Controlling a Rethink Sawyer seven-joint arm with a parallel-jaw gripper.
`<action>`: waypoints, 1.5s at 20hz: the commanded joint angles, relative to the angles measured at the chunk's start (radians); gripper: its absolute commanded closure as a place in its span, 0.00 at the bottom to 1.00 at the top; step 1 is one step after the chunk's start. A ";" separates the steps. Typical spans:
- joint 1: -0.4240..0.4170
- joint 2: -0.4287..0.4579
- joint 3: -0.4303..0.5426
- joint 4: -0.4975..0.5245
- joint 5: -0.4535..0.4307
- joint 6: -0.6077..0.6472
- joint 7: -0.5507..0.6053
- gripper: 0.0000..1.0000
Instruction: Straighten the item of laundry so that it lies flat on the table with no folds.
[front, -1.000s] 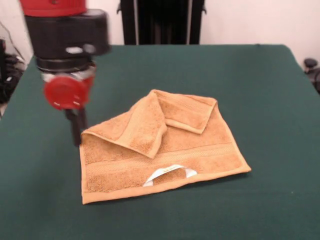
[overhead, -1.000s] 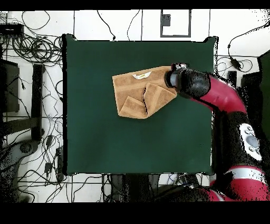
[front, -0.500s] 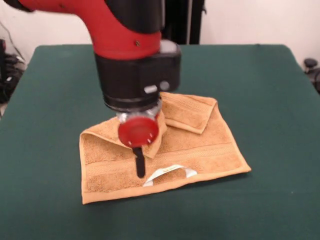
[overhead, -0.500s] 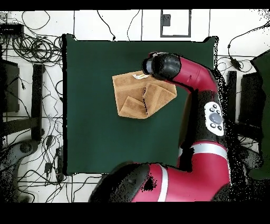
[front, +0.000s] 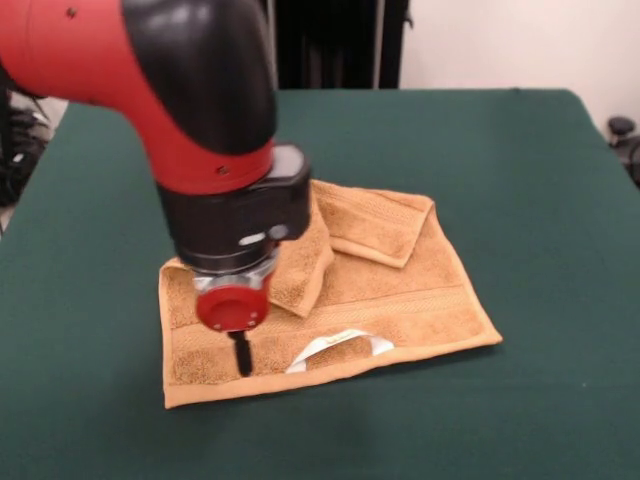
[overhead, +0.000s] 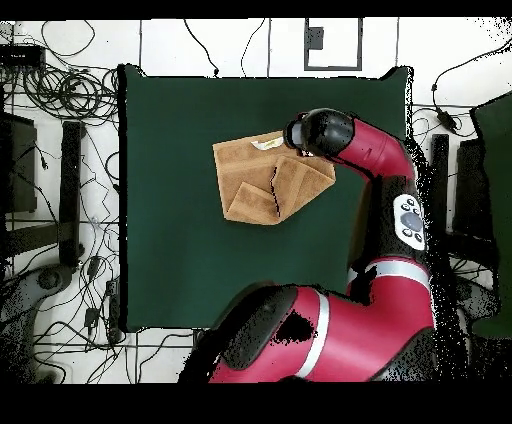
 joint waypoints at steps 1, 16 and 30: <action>-0.019 0.017 0.008 0.009 0.039 0.090 0.087 0.00; 0.051 -0.163 0.008 0.284 0.091 0.074 0.166 0.00; 0.068 -0.098 -0.030 0.266 0.074 0.027 0.107 0.00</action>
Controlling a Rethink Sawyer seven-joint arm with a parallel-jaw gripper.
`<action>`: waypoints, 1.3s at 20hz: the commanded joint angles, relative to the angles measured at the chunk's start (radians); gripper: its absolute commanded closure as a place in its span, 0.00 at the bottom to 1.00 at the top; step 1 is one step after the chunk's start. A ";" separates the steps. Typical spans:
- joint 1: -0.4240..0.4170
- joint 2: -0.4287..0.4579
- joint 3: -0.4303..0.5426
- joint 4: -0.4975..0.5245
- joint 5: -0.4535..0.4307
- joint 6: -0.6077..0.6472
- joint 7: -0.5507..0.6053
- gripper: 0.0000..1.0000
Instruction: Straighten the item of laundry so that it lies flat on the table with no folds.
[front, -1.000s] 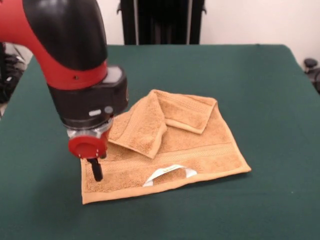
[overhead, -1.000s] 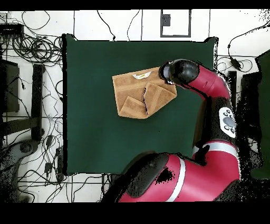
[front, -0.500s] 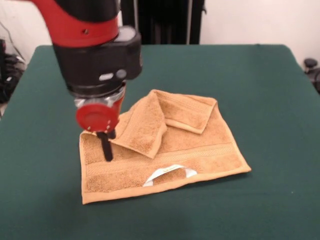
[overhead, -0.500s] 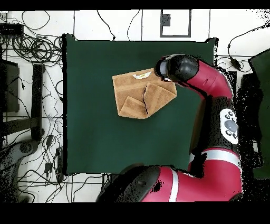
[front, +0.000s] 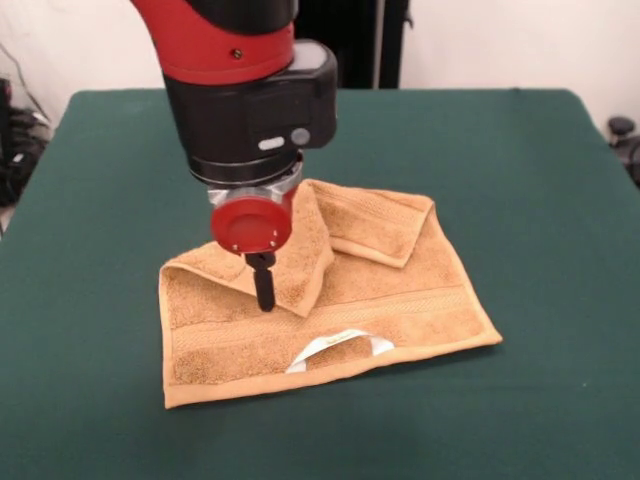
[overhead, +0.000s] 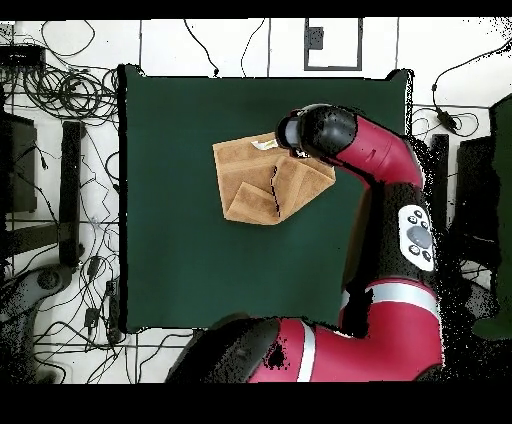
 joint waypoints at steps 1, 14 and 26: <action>0.015 0.059 0.002 0.119 -0.010 0.008 0.080 0.00; -0.141 0.119 0.012 -0.069 -0.113 0.149 -0.149 0.00; -0.218 0.171 0.088 -0.157 -0.178 0.176 -0.215 0.00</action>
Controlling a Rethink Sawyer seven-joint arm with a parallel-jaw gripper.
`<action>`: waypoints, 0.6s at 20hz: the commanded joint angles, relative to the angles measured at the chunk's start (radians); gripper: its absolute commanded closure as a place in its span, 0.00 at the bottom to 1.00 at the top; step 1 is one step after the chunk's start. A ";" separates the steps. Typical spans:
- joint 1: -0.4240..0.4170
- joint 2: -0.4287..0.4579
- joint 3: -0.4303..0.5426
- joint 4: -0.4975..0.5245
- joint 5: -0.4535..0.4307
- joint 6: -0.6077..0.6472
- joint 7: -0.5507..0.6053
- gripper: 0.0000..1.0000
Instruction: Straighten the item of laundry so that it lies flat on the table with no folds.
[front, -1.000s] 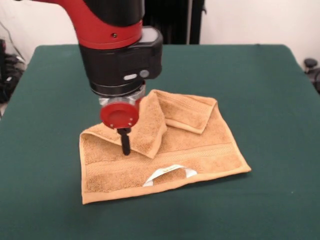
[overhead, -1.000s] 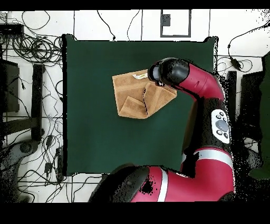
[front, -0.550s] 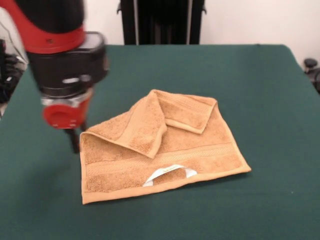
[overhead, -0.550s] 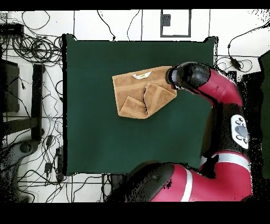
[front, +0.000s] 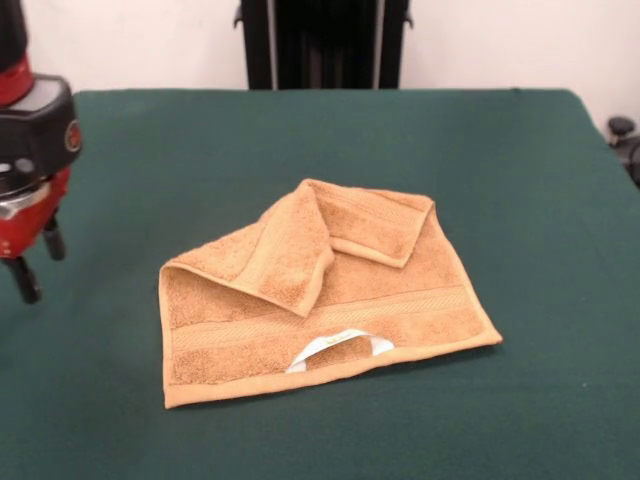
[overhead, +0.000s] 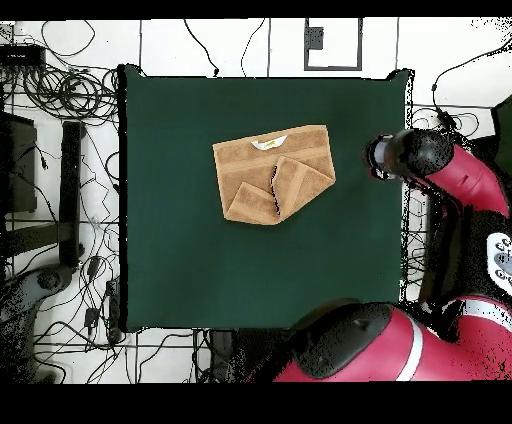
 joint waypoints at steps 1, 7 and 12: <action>0.020 0.059 0.112 0.004 -0.047 0.095 -0.213 0.00; 0.053 -0.027 0.114 0.162 -0.034 0.025 -0.127 0.00; 0.070 -0.103 0.116 0.308 -0.026 -0.053 -0.091 0.00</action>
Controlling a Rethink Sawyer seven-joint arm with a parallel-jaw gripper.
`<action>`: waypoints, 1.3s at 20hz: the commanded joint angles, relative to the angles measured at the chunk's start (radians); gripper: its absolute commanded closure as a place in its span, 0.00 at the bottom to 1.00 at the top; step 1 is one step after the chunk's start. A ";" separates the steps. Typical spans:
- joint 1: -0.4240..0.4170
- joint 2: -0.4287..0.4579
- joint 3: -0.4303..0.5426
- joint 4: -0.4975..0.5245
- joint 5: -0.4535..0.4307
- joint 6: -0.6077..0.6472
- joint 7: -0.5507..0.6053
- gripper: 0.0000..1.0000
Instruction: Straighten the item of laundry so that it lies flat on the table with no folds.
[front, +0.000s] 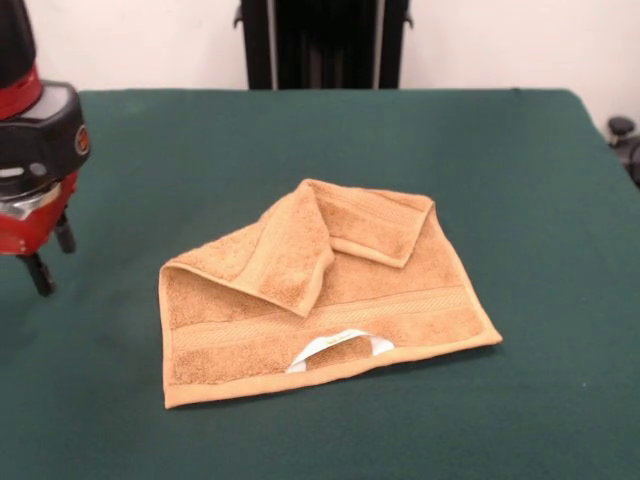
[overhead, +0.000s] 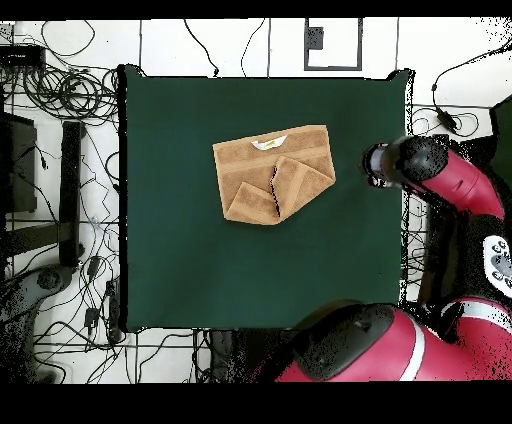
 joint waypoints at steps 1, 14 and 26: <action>0.074 -0.100 0.111 0.277 -0.004 -0.072 -0.079 0.00; 0.109 -0.127 0.097 0.401 -0.020 -0.247 -0.014 0.00; 0.130 -0.078 0.088 0.408 -0.019 -0.330 0.017 0.00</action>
